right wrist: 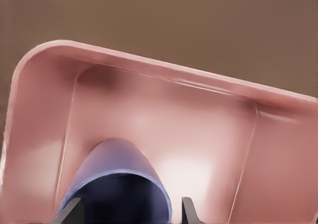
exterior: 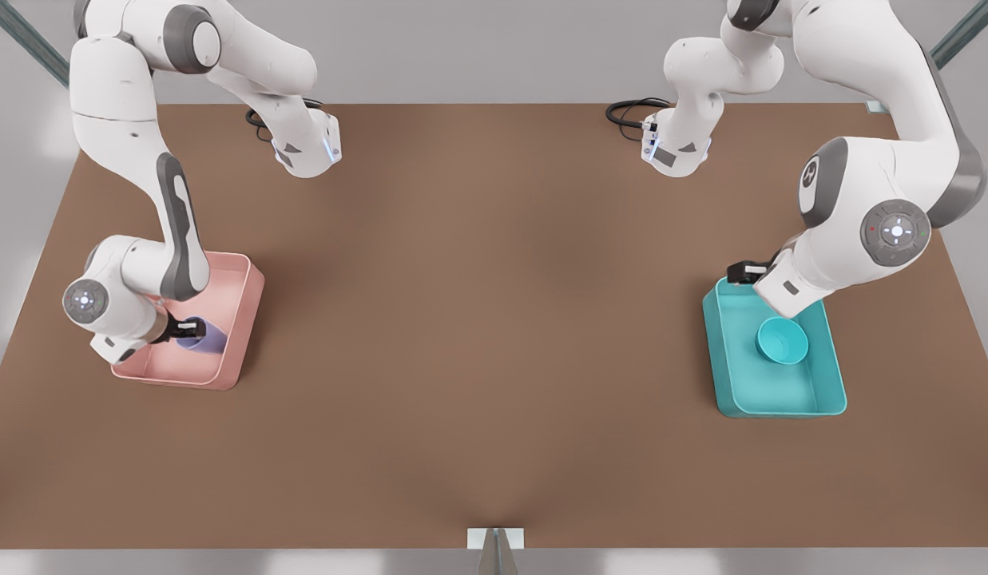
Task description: Put the bowls and cups in different boxes
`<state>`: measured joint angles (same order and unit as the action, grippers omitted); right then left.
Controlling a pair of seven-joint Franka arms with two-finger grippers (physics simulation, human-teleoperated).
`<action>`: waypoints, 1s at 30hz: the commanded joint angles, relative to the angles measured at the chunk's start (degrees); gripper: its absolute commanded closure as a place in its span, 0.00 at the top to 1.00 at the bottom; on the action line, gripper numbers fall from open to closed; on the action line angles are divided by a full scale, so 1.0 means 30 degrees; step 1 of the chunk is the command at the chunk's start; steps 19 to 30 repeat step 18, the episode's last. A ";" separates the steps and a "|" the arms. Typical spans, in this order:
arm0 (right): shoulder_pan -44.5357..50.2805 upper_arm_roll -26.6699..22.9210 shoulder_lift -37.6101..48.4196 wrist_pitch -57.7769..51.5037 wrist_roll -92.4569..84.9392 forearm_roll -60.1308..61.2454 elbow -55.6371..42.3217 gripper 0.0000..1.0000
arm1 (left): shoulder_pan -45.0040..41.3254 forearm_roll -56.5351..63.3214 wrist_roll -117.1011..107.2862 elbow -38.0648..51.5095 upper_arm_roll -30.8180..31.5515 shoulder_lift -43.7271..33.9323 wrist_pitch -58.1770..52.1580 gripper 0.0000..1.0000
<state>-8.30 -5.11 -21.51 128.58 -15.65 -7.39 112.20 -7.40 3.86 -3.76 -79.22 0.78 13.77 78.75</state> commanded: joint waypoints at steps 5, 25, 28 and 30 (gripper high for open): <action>0.0071 0.0590 0.3182 -0.5180 -0.4567 0.1320 -0.0048 1.00 | -0.0081 0.0002 -0.0181 0.0243 0.0034 -0.0049 -0.0234 1.00; 0.2591 0.2350 0.7961 -1.4677 0.3694 0.2083 -0.6347 1.00 | -0.0022 -0.0086 -0.0152 0.0214 0.0034 -0.0020 -0.0234 1.00; 0.2591 0.2350 0.7961 -1.4677 0.3694 0.2083 -0.6347 1.00 | -0.0022 -0.0086 -0.0152 0.0214 0.0034 -0.0020 -0.0234 1.00; 0.2591 0.2350 0.7961 -1.4677 0.3694 0.2083 -0.6347 1.00 | -0.0022 -0.0086 -0.0152 0.0214 0.0034 -0.0020 -0.0234 1.00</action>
